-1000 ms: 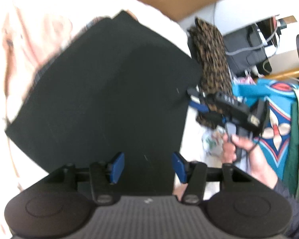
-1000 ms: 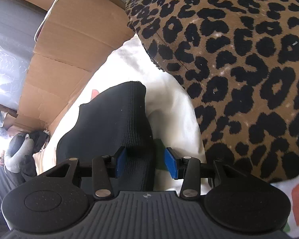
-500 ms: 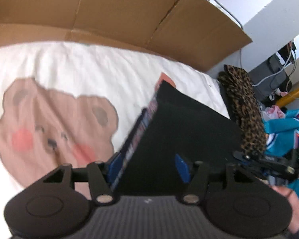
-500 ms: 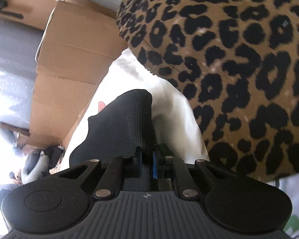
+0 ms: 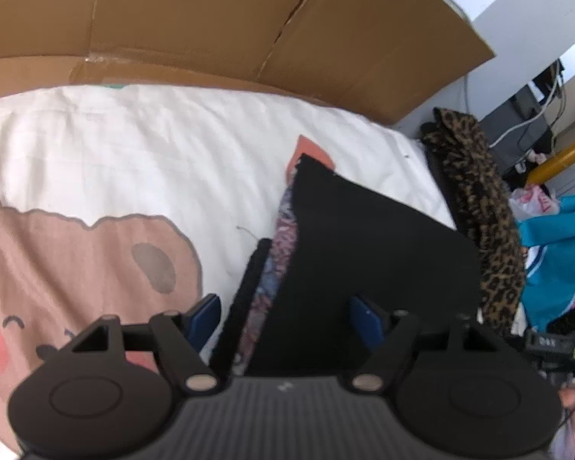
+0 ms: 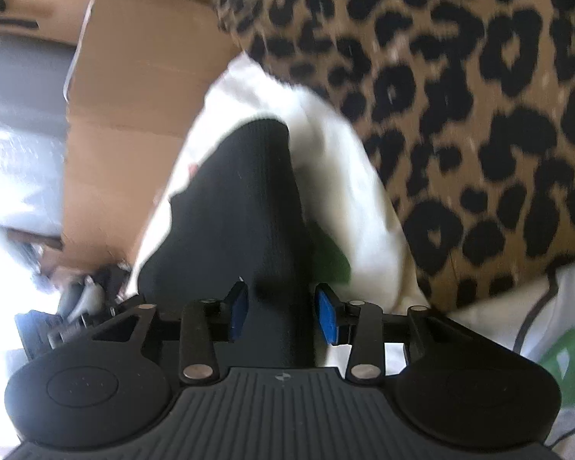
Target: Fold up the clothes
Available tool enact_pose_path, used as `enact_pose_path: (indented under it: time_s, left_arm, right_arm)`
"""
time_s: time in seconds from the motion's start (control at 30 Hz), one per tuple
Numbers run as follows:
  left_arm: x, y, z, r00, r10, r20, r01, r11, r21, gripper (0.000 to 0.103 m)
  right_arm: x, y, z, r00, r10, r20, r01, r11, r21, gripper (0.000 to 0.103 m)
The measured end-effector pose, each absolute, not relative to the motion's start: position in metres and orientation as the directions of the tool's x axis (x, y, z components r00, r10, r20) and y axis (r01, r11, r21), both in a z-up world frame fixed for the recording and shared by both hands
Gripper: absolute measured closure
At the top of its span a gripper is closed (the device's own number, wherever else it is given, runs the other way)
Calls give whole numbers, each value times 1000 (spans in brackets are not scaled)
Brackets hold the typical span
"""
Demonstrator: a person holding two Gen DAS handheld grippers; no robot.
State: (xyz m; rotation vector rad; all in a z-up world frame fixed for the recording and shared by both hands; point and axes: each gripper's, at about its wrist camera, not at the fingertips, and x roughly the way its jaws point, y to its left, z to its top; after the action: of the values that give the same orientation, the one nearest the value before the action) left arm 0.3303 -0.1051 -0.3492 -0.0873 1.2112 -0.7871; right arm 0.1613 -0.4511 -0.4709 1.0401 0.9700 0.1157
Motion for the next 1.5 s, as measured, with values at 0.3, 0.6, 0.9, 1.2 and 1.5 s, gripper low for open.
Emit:
enact_pose_path:
  time_s: [0.3, 0.6, 0.9, 1.2, 1.5]
  left_arm:
    - [345, -103, -371, 77, -629, -773, 420, 724, -547, 20]
    - [348, -98, -365, 94, -664, -742, 390, 710, -586, 54]
    - [351, -104, -378, 21, -661, -750, 391, 696, -602, 29]
    - [359, -109, -382, -52, -681, -731, 413, 652, -636, 39]
    - [355, -99, -368, -35, -711, -703, 460, 613, -643, 52]
  right_arm:
    - [162, -431, -482, 608, 531, -590, 360, 478, 801, 54]
    - [158, -427, -465, 640, 548, -539, 341, 426, 838, 55]
    - [161, -430, -474, 627, 518, -582, 382, 448, 809, 55]
    - [164, -416, -479, 615, 509, -603, 369, 489, 790, 55]
    - [158, -414, -463, 655, 535, -534, 307, 457, 835, 55]
